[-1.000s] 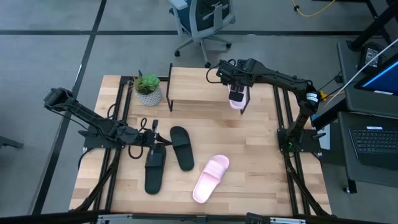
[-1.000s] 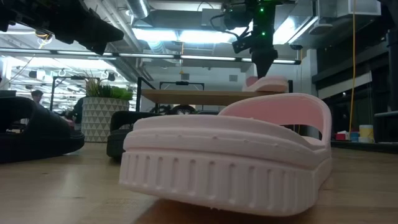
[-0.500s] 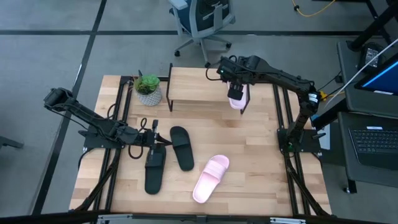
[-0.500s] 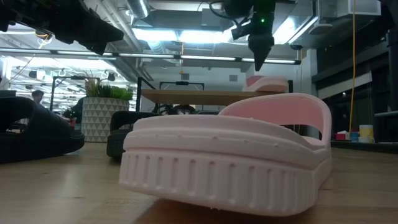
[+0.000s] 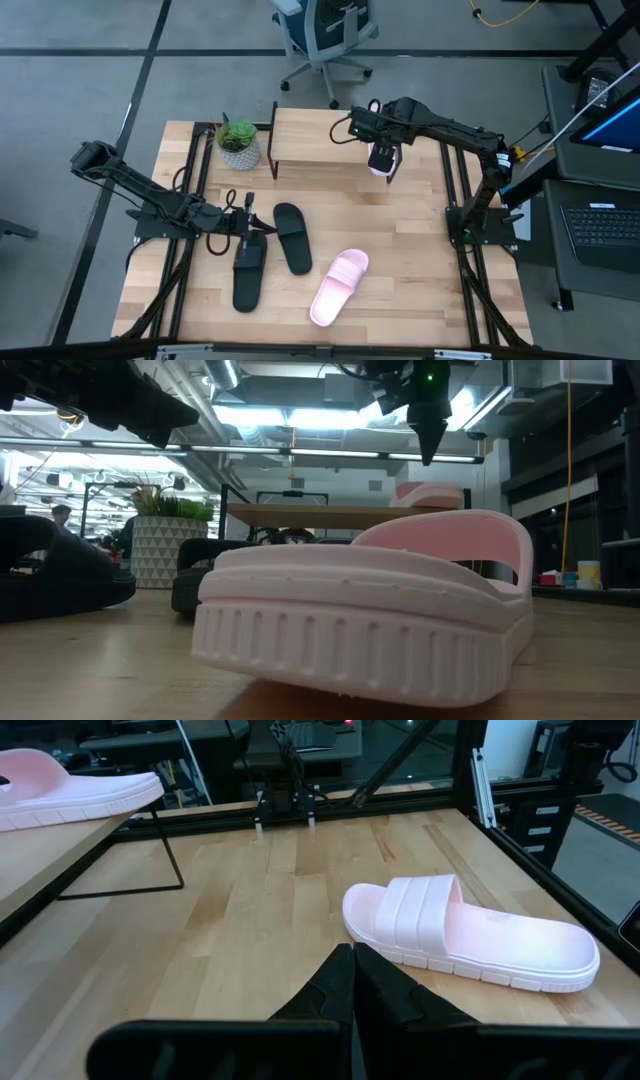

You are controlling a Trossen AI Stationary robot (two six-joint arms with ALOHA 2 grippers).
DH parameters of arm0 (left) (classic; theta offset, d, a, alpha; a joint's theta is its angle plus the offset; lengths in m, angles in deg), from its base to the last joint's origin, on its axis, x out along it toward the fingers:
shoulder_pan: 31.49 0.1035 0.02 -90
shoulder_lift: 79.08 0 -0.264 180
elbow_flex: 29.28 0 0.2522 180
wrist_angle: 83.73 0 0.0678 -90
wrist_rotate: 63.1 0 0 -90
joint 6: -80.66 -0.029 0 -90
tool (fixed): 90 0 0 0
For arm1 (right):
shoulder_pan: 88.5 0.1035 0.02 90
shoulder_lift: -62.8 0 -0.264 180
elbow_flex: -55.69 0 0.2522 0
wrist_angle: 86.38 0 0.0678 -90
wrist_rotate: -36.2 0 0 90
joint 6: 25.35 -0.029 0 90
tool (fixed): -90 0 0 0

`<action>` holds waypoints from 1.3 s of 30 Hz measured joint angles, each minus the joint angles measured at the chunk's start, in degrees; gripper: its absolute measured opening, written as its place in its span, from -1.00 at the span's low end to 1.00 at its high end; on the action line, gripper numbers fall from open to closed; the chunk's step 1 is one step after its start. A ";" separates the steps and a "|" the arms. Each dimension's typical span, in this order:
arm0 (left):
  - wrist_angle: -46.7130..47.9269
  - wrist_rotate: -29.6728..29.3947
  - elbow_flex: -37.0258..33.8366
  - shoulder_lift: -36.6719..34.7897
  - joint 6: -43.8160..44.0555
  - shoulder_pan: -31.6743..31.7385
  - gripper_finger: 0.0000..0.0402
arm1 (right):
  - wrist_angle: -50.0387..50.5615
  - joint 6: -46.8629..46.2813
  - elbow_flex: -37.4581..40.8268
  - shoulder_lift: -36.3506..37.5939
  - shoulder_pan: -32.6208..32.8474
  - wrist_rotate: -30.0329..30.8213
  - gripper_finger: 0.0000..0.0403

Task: Pick and place slides into the shelf
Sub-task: Put the pink slide on the shelf

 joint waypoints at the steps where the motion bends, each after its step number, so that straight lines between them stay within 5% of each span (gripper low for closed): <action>1: 0.00 0.00 0.00 0.00 0.00 0.01 -1.00 | -0.21 -0.15 0.00 0.00 0.27 0.00 0.06; 9: 0.02 0.00 0.00 0.00 -0.28 0.01 -1.00 | -1.78 -5.37 0.00 0.00 3.80 0.72 0.06; 16: 2.36 0.00 0.00 0.00 -0.05 -0.89 -1.00 | -3.14 -12.04 0.00 -0.02 13.65 10.57 0.06; 39: 2.54 0.01 0.00 0.00 0.07 -4.23 -1.00 | -4.30 -36.64 7.48 -0.02 40.63 1.21 0.06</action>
